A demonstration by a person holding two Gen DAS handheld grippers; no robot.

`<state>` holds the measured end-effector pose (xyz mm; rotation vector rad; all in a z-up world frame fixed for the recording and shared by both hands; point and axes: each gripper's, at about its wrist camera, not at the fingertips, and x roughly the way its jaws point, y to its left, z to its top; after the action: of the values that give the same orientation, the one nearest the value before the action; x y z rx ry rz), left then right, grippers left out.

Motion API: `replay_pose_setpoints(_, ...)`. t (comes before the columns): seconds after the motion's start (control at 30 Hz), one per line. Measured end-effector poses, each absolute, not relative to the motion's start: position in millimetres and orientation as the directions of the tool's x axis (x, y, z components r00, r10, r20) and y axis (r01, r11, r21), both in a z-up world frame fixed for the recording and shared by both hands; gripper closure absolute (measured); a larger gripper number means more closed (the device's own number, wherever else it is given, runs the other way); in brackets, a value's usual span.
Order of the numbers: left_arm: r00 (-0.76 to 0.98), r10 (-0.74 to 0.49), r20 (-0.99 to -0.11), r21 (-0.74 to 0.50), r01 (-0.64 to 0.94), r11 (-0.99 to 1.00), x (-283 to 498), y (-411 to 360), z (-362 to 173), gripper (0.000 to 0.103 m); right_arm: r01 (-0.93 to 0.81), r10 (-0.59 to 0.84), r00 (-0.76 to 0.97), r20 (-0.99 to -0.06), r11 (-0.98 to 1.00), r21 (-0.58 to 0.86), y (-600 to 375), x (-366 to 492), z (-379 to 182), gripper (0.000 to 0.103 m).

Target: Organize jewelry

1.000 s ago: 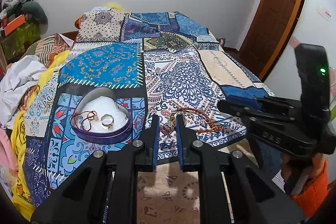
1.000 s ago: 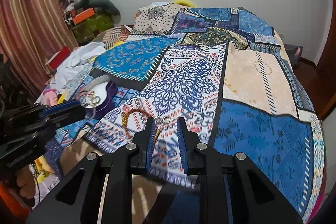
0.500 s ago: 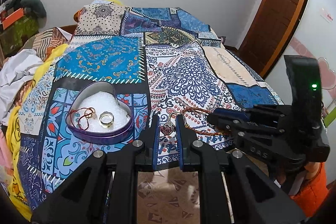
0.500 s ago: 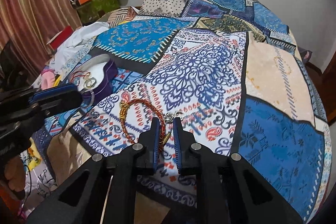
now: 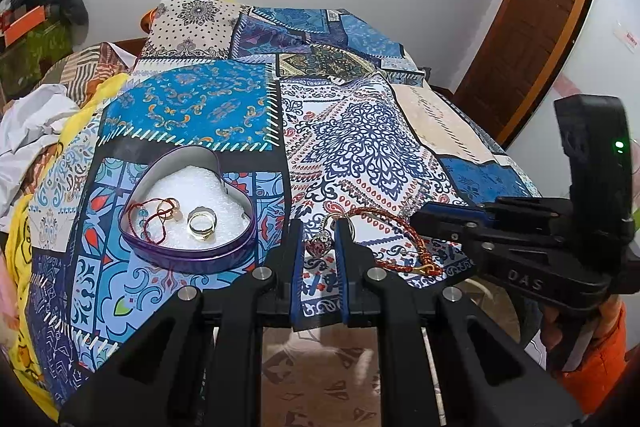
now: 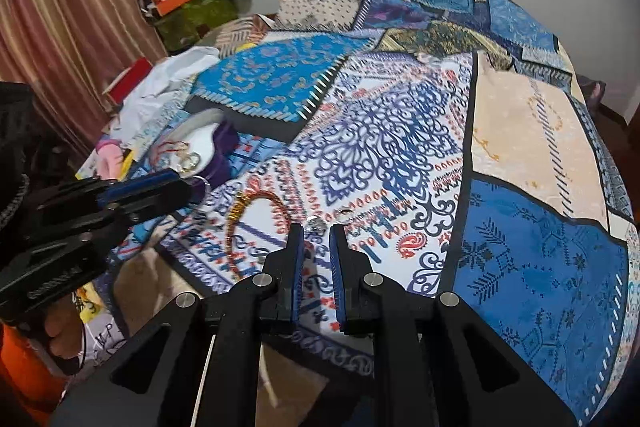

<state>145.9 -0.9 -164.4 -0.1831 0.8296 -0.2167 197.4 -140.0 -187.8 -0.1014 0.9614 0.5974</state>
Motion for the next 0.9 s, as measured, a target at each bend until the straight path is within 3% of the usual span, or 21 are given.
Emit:
replay_pose_setpoints(0.23, 0.652, -0.262, -0.711, -0.248, 0.117, 0.962, 147, 0, -168, 0.09, -0.51, 0.428, 0.424, -0.798, 0.841, 0.18, -132, 208, -190, 0.091)
replay_pose_setpoints(0.63, 0.647, -0.259, -0.717, -0.245, 0.114, 0.963, 149, 0, -172, 0.09, -0.561, 0.377, 0.462, -0.803, 0.825, 0.065, -115, 204, -196, 0.092)
replay_pose_setpoints(0.9, 0.667, -0.257, -0.7, -0.233, 0.127, 0.964, 142, -3, -159, 0.09, -0.531, 0.405, 0.483, -0.776, 0.841, 0.109, -126, 199, -184, 0.094)
